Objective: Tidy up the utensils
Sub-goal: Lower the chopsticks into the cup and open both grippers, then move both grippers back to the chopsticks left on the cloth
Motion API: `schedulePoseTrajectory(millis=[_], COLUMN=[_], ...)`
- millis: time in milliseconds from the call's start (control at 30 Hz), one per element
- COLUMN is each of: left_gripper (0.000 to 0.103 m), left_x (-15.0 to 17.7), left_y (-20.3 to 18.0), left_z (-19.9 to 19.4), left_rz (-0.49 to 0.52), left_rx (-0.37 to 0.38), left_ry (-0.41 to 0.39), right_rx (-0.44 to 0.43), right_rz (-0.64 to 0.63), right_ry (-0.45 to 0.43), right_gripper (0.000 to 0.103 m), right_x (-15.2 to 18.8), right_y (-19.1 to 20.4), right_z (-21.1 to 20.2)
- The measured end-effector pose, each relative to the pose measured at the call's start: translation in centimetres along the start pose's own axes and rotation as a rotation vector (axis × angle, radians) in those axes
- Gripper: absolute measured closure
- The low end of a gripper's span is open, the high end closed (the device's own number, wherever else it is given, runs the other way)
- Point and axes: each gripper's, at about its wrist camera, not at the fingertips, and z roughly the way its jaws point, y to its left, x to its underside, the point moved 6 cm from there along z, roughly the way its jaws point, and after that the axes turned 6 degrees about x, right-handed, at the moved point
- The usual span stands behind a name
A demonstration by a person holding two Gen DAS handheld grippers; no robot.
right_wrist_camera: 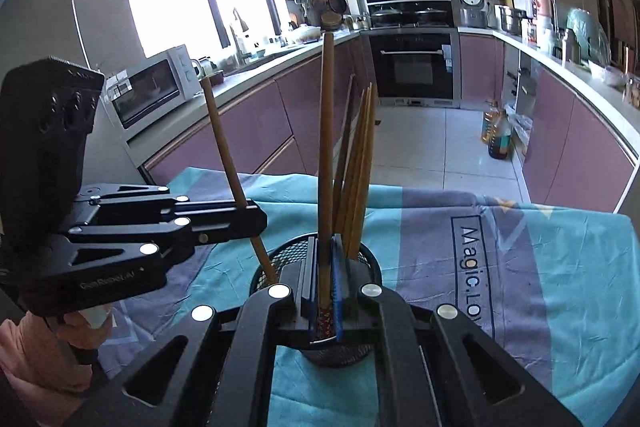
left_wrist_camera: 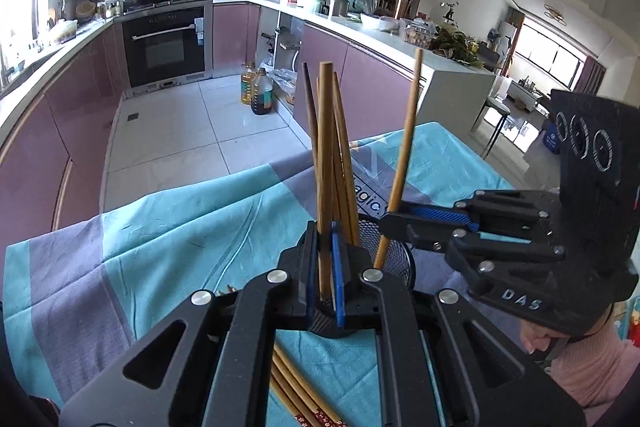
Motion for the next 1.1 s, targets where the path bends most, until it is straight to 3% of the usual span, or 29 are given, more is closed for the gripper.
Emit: schedulePoseTrajectory(millis=[400, 700, 833, 1100], left_gripper=[0.095, 0.093, 0.081, 0.059], left_x=[-0.8, 0.6, 1.2, 3.6], left_y=[1.6, 2.1, 2.2, 3.3], left_z=[1.8, 0.4, -1.5, -5.9], left_rz=[-0.042, -0.073, -0.071, -0.090], left_rx=[-0.008, -0.024, -0.049, -0.115], left_ry=[0.006, -0.038, -0.092, -0.195], right_rx=[0.008, 0.004, -0.004, -0.062], right_rz=[0.043, 0.035, 0.020, -0.055], right_ry=[0.021, 0.009, -0.018, -0.094], right_gripper=[0.095, 0.095, 0.093, 0.075], right_x=[0.0, 0.2, 0.3, 1.2], right_y=[-0.4, -0.1, 0.6, 3.3], right_z=[1.1, 0.8, -0.3, -4.0])
